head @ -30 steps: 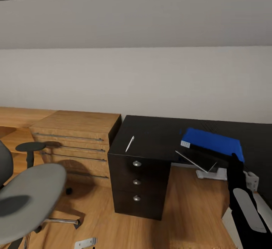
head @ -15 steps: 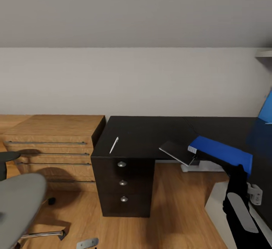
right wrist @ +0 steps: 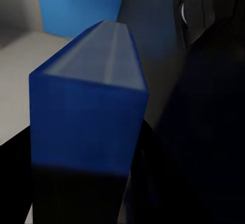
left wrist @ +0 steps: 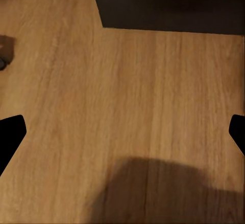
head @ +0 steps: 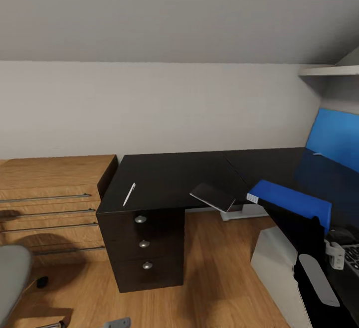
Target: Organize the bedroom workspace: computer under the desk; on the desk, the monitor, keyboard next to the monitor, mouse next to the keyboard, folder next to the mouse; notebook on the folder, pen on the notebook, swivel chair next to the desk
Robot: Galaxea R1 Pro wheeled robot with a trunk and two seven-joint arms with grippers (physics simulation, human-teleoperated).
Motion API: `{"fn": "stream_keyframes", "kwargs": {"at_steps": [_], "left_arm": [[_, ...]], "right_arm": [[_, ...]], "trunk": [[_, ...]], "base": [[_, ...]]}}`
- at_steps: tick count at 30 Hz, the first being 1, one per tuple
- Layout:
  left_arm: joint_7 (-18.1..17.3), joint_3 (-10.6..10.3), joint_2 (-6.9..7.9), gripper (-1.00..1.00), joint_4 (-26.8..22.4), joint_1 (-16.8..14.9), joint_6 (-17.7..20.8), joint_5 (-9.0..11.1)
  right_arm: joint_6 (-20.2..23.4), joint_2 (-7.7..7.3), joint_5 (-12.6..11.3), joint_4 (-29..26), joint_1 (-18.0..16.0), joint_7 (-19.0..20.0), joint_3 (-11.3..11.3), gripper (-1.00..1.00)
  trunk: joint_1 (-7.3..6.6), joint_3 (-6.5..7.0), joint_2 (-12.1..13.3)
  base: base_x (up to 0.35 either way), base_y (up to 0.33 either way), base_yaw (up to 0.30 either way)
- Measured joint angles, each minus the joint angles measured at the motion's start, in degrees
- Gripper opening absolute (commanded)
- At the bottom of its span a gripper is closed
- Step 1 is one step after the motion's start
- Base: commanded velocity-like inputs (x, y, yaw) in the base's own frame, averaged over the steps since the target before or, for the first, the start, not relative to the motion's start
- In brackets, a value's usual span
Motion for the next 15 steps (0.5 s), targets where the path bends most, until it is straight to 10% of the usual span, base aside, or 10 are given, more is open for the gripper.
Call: {"fn": "stream_keyframes", "kwargs": {"at_steps": [15], "left_arm": [[0.0, -0.2, -0.08, 1.00, 0.1, 0.0, 0.0, 0.0]], "right_arm": [[2.4, 0.52, -1.0, -0.1, 0.1, 4.2, -0.1, -1.00]], "trunk": [[0.00, -0.01, 0.0]], "base": [[0.000, 0.000, -0.024]]}}
